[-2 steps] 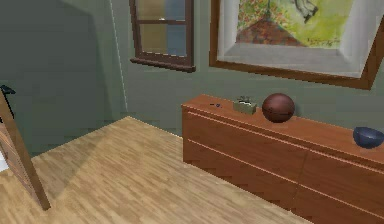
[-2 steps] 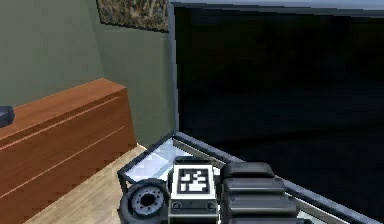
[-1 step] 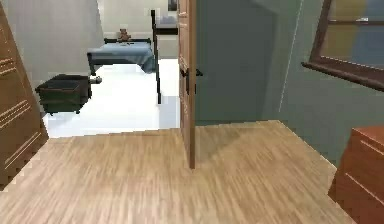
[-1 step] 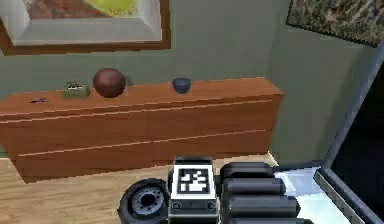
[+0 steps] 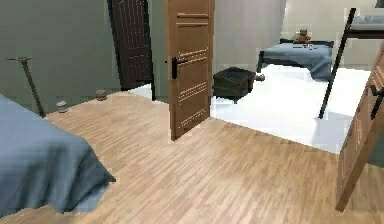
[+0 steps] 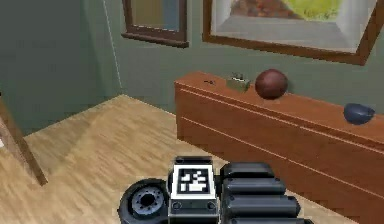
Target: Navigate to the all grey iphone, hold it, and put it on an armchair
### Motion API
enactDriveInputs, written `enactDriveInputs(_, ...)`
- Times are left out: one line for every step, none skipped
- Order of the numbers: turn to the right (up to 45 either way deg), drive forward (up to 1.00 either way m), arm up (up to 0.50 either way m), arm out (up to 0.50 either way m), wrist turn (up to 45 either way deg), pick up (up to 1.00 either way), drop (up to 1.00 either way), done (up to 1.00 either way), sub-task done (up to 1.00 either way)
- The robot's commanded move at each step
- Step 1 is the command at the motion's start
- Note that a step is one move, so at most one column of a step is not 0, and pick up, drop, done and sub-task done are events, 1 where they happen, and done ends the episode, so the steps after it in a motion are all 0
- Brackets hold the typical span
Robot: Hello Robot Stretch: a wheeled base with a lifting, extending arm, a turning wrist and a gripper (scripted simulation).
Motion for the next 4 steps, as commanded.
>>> enactDriveInputs(-9.0,0.00,0.00,0.00,0.0,0.00,0.00,0.00,0.00)
enactDriveInputs(0.0,1.00,0.00,0.00,0.0,0.00,0.00,0.00,0.00)
enactDriveInputs(0.0,0.65,0.00,0.00,0.0,0.00,0.00,0.00,0.00)
enactDriveInputs(-42.0,0.00,0.00,0.00,0.0,0.00,0.00,0.00,0.00)
